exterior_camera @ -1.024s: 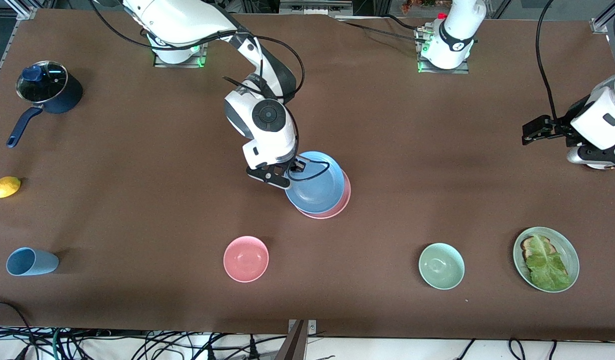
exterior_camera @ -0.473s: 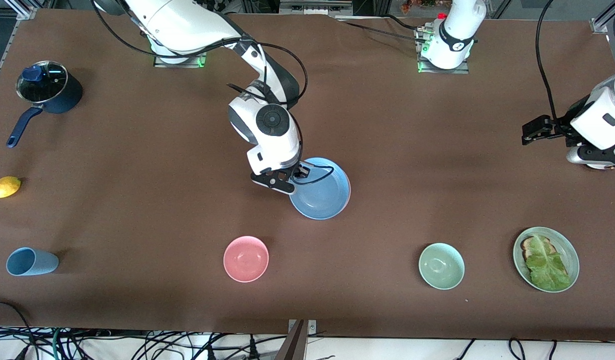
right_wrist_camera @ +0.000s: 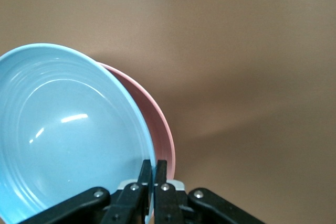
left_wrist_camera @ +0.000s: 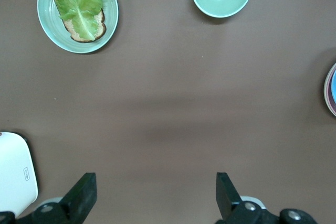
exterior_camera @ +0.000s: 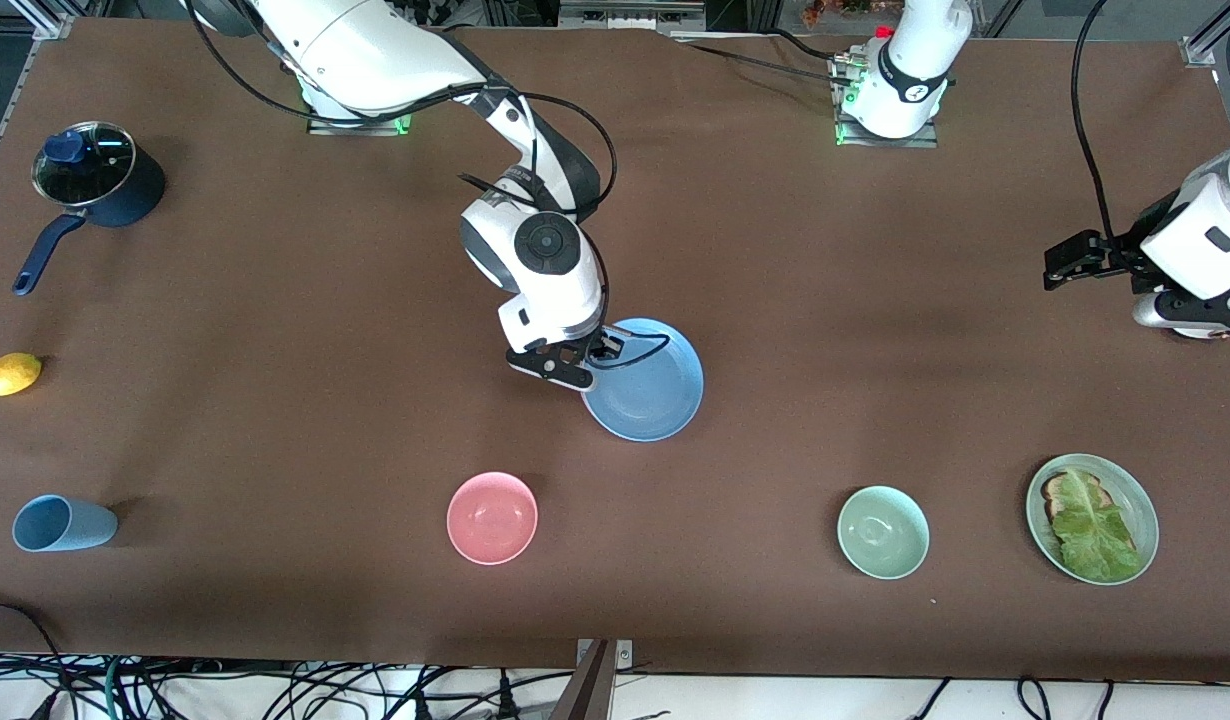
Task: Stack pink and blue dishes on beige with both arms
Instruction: 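Open the right gripper to release the blue plate on the stack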
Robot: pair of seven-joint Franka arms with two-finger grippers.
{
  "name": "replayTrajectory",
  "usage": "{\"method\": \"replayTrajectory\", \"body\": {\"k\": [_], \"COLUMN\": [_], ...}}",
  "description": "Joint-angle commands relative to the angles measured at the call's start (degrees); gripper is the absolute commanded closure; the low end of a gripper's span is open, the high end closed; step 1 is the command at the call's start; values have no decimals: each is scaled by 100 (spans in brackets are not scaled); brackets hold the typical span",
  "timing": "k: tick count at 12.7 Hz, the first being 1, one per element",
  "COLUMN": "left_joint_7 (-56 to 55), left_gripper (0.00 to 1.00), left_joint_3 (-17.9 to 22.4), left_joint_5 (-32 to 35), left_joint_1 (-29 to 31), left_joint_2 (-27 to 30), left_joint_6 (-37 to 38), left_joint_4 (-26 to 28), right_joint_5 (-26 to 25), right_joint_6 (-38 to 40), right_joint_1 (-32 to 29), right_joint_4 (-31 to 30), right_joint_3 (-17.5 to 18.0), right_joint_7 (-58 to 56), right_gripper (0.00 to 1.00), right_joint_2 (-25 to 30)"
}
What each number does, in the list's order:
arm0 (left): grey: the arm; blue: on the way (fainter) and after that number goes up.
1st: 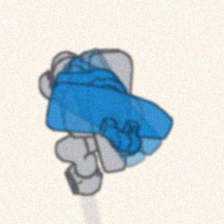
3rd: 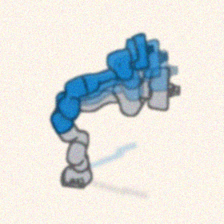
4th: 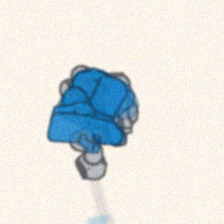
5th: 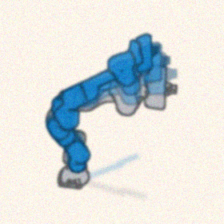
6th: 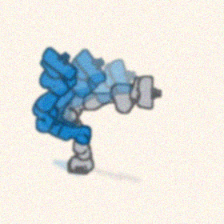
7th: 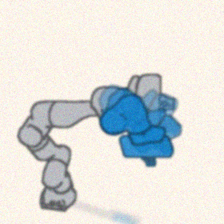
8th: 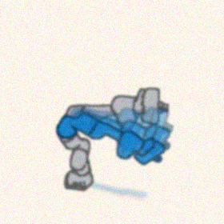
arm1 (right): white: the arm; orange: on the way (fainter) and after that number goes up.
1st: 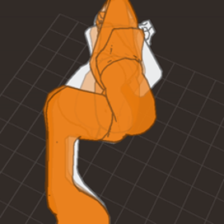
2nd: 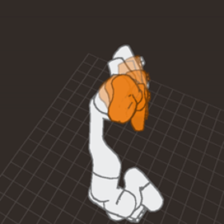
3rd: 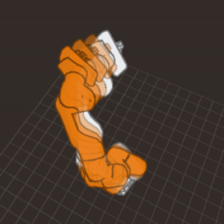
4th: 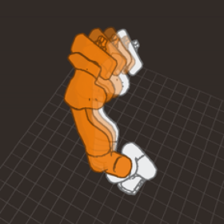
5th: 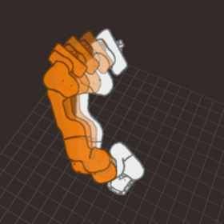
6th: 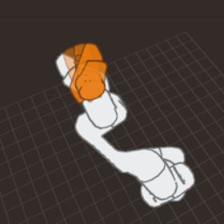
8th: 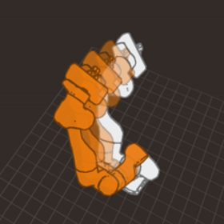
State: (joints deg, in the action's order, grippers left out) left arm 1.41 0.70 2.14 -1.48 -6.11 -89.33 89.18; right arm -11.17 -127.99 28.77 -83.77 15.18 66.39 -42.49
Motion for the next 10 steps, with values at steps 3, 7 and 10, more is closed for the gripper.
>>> {"method": "replayTrajectory", "body": {"k": [3,7,10], "left_joint_7": [61,53,61], "left_gripper": [0,0,0], "left_joint_3": [35,35,35], "left_joint_5": [-56,-56,-47], "left_joint_1": [-19,-19,-10], "left_joint_2": [57,57,66], "left_joint_6": [-76,-76,-76], "left_joint_4": [64,64,64], "right_joint_5": [-114,-105,-105], "right_joint_6": [54,54,72], "right_joint_1": [23,23,23], "right_joint_4": [142,142,151], "right_joint_3": [29,29,29], "right_joint_7": [94,85,76], "right_gripper": [100,54,20], "right_joint_2": [-120,-120,-111]}}
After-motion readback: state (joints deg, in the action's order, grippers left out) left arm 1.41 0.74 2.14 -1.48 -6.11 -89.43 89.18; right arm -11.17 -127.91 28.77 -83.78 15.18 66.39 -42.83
